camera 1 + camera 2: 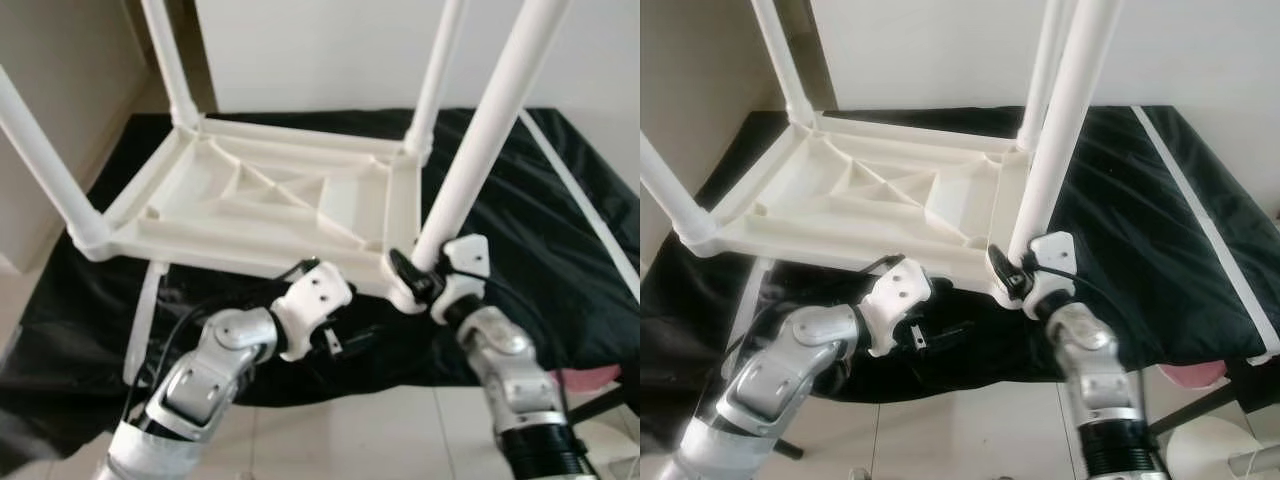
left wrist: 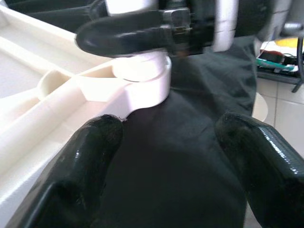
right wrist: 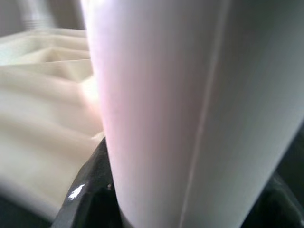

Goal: Building children table

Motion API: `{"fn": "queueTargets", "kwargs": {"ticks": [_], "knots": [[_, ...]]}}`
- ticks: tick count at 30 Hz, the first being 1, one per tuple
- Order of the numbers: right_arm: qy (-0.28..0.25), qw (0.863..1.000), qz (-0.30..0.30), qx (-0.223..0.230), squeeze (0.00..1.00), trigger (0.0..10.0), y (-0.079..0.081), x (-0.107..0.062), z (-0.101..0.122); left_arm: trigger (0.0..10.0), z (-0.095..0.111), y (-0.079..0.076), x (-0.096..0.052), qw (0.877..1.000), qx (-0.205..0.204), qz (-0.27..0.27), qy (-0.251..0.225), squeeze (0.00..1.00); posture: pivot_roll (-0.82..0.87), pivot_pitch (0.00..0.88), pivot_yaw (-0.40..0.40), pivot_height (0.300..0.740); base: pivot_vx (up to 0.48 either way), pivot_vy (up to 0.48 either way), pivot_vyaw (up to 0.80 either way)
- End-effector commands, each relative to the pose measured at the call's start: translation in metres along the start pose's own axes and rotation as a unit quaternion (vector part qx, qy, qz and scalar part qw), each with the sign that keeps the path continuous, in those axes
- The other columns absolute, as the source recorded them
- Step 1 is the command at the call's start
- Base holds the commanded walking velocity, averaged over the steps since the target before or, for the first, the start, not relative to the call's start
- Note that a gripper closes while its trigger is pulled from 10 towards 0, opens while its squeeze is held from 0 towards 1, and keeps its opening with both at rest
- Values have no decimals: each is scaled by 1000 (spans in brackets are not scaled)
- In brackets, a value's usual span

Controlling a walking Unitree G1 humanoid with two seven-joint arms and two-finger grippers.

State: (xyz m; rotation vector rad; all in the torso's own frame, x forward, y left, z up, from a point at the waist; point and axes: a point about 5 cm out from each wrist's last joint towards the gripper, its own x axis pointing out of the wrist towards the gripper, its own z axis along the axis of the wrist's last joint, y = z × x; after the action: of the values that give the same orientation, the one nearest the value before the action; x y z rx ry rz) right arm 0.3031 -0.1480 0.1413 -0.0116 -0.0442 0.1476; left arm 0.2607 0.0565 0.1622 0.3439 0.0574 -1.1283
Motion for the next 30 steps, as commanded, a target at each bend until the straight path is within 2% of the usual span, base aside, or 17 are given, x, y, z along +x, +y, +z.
{"fn": "queueTargets", "kwargs": {"ticks": [1,3,4,6,8,9,10,13,16,17,18,22,27,28,30], "knots": [[83,994,-67,1,0,10000,-13,-8,-29,10000,-2,-1,0,1000,0,-1,0,0,-7,81,11,740,0,0,0],[86,993,-78,4,0,10000,-12,-8,-30,10000,-2,-1,0,1000,0,2,-2,0,-6,82,9,740,0,0,0],[86,990,-108,9,0,10000,-11,-9,-30,10000,-2,0,1,1000,0,7,-3,0,-4,83,4,740,0,0,0],[86,988,-129,13,0,10000,-10,-9,-30,10000,-2,2,1,1000,-1,13,-4,0,-4,83,4,740,0,0,0],[87,973,-213,27,0,10000,-8,-10,-33,10000,-1,7,2,999,-4,39,-9,0,3,88,-8,740,0,0,0],[87,973,-213,27,0,10000,-8,-10,-33,10000,-1,7,2,999,-4,39,-9,0,3,88,-8,740,0,0,0],[90,967,-236,41,0,10000,-4,-10,-33,10000,0,8,2,999,-5,49,-10,0,5,89,-10,740,0,0,0],[56,977,-196,63,0,10000,16,-6,-21,10000,1,8,3,998,-9,55,-15,0,2,90,-10,740,0,0,0],[49,980,-182,56,0,10000,18,-6,-18,10000,0,6,4,999,-9,52,-15,0,2,88,-9,740,0,0,0],[55,981,-181,53,98,10000,16,-7,-19,10000,0,6,4,999,-8,51,-15,0,4,83,-12,740,0,0,0],[49,983,-167,58,1000,10000,14,-7,-18,10000,1,7,3,999,-6,51,-14,0,4,79,-12,740,0,0,0],[38,986,-152,63,1000,10000,12,-8,-15,10000,0,8,3,999,-3,51,-14,0,1,72,-10,740,0,0,0],[0,993,-109,45,1000,10000,11,-8,-3,10000,-2,12,3,998,6,65,-6,0,-6,64,-10,740,0,0,0],[1,995,-95,41,0,10000,8,-9,-4,10000,-5,15,3,997,9,73,1,0,-6,64,-10,740,0,0,0],[4,996,-80,41,0,10000,5,-10,-4,10000,-7,17,1,997,11,80,7,0,-6,64,-10,740,0,0,0]]}}
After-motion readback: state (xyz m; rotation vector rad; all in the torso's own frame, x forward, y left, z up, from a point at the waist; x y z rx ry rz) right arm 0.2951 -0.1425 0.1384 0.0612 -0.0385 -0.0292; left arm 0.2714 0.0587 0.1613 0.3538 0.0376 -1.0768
